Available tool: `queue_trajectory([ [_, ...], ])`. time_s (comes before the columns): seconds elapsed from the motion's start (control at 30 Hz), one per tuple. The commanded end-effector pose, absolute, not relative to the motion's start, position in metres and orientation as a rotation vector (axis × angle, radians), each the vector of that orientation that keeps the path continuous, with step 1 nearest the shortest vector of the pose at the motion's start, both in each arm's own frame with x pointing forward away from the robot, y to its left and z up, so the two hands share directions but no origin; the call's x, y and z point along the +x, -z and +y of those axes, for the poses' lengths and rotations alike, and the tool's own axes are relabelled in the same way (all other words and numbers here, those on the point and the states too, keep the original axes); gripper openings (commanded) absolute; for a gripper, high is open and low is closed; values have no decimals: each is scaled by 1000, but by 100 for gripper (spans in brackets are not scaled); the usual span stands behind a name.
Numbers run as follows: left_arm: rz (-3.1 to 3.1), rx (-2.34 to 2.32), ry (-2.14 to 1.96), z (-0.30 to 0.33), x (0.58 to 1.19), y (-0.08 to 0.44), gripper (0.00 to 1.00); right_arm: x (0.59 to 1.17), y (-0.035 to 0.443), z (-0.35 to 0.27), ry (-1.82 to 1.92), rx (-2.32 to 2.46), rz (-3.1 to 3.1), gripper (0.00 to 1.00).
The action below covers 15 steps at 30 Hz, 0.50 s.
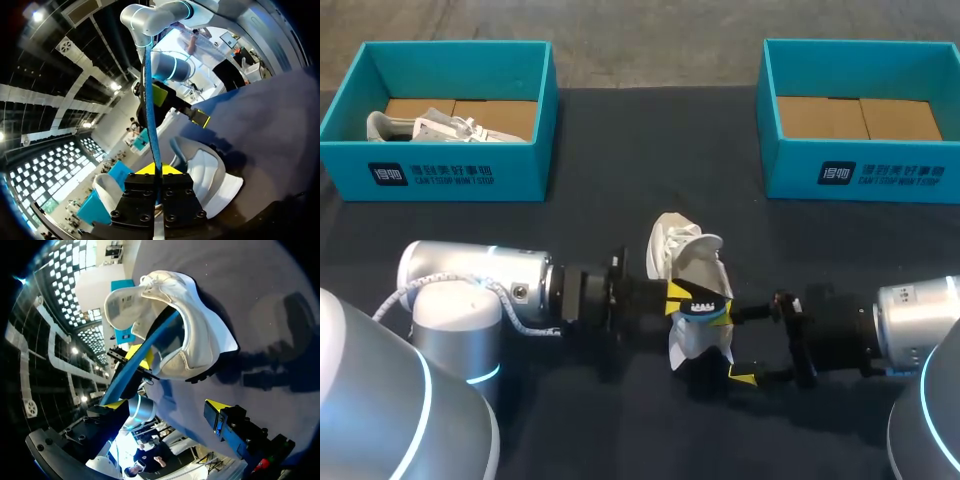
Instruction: Take the shoe out of the shoebox, open the shoe tongue, remove and reinsert the insole, then place the shoe into the shoebox
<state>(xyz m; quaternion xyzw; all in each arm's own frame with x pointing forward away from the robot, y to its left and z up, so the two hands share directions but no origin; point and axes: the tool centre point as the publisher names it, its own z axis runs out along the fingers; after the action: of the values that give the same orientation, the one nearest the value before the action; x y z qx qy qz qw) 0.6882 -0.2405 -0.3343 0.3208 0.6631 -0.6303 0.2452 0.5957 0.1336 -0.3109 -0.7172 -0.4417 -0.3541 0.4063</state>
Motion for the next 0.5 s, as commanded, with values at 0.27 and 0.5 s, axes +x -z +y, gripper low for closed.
queue_trajectory([
  [0.27,1838,851,1619,-244,698,345,0,596,310,136,888,-1815,-1117,100],
  [0.5,1853,808,1562,-245,702,347,0,596,310,136,888,-1815,-1117,100],
])
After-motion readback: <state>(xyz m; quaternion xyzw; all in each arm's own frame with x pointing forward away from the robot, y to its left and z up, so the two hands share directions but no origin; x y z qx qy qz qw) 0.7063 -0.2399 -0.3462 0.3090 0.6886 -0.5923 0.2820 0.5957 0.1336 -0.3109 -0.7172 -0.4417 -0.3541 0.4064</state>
